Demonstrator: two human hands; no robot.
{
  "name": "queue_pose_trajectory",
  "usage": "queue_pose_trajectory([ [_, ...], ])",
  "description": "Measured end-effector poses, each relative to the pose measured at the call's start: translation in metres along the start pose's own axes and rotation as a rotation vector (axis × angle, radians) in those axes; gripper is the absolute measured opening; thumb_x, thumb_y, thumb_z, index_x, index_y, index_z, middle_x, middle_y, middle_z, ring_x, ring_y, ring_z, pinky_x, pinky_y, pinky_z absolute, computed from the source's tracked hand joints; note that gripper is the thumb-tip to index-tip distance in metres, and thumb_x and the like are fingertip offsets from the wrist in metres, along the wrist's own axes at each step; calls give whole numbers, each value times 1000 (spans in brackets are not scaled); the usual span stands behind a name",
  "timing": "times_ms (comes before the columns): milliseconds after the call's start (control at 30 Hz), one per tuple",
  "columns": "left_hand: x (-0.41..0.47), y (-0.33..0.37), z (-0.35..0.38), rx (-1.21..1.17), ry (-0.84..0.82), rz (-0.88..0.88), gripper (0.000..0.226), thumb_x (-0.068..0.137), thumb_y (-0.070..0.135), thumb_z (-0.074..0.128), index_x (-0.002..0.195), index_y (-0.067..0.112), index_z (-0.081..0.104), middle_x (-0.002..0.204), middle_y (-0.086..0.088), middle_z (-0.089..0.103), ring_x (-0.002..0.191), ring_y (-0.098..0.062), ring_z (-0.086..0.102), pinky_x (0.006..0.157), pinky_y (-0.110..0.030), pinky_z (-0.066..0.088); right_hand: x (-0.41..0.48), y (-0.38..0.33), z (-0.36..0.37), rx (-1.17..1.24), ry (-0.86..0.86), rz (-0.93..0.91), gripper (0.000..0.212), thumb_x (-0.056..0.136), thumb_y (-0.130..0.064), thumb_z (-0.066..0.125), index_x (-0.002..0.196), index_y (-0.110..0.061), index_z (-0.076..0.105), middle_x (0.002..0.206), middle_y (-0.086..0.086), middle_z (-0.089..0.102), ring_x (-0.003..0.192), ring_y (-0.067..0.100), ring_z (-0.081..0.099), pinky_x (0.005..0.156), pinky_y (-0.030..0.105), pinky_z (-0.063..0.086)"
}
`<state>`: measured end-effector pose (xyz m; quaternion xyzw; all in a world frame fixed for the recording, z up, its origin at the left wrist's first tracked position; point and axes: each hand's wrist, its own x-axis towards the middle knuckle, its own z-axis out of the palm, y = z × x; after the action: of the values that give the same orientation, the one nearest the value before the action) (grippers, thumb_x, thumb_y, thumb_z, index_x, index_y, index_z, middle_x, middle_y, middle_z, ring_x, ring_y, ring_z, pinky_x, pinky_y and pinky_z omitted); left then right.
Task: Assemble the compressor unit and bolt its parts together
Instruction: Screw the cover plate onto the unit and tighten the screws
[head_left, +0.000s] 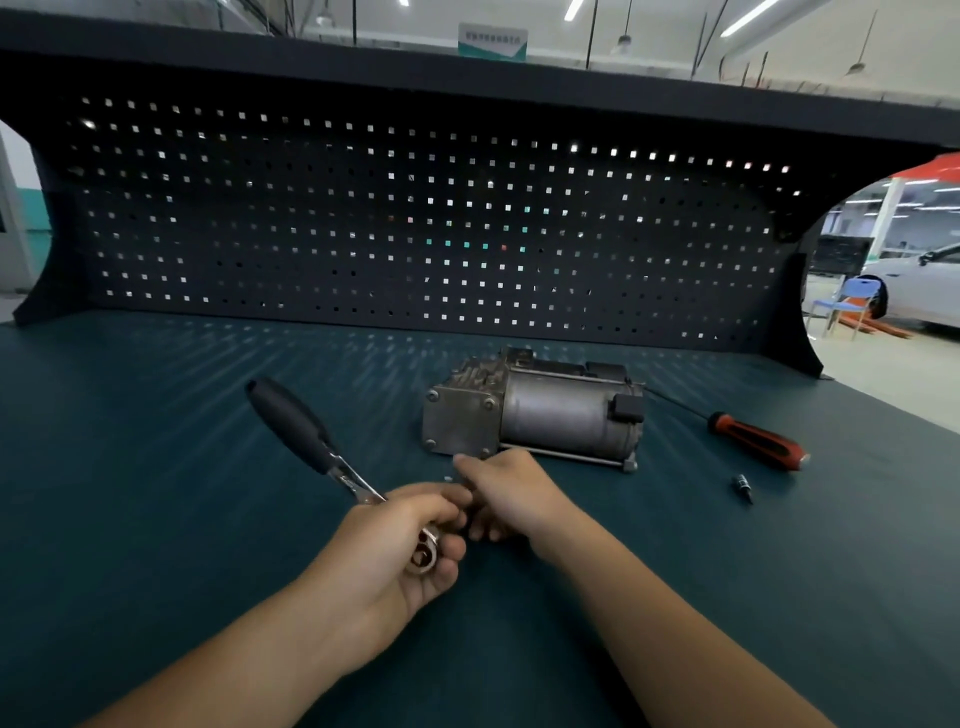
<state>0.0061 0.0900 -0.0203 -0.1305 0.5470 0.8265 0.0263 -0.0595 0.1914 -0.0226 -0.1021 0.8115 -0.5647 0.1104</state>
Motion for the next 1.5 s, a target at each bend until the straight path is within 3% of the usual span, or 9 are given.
queue_pose_trajectory([
  [133,4,7,-5,26,62,209,29,86,-9,42,71,8,60,43,-1,52,32,-7,42,32,-15,33,-2,-9,23,241,-12,-89,28,94,-26,50,74,-10,61,57,3,53,51,13,49,54,28,41],
  [300,9,-1,-7,125,110,432,25,85,-11,40,74,8,50,40,3,44,35,-5,42,34,-18,35,2,-15,37,352,-6,-179,21,96,-21,46,86,-7,57,55,7,50,28,8,39,33,16,32],
  [400,14,-4,-9,67,114,361,25,85,-10,41,72,9,49,39,1,42,34,-5,42,34,-16,34,5,-10,39,358,-15,-163,22,96,-19,46,85,-3,56,43,5,44,26,9,37,31,14,30],
  [567,20,-8,-11,82,109,335,27,85,-9,41,69,11,50,42,0,42,34,-6,42,34,-18,34,10,-3,39,363,2,-156,25,96,-20,46,81,-2,54,52,12,43,28,9,37,32,17,30],
  [767,22,-10,-11,95,109,333,27,84,-8,42,68,11,51,42,0,42,35,-6,42,35,-18,35,12,1,39,383,20,-135,39,96,-19,46,105,19,47,53,12,45,28,9,37,33,16,29],
  [1100,18,-6,-8,47,104,302,27,85,-8,42,69,11,51,41,0,42,33,-6,42,34,-15,34,13,2,38,356,-1,-162,22,95,-20,47,88,-3,58,52,9,46,32,8,40,36,19,34],
  [1233,15,4,-11,-124,53,221,27,86,-9,40,71,9,52,42,0,48,32,-6,42,33,-14,34,13,1,39,358,8,-196,30,95,-25,48,71,-11,61,61,4,55,60,12,51,62,27,42],
  [1400,17,10,-15,264,68,359,31,85,-9,41,68,12,55,39,1,44,34,-6,42,34,-17,33,9,0,42,355,-4,-179,33,97,-26,45,90,2,62,45,-1,51,50,14,48,57,29,40],
  [1500,19,16,-17,396,61,399,33,85,-8,42,65,14,57,41,0,45,34,-6,43,33,-17,33,7,-1,42,353,1,-184,32,98,-27,43,84,-2,59,44,-3,50,50,12,49,60,26,41],
])
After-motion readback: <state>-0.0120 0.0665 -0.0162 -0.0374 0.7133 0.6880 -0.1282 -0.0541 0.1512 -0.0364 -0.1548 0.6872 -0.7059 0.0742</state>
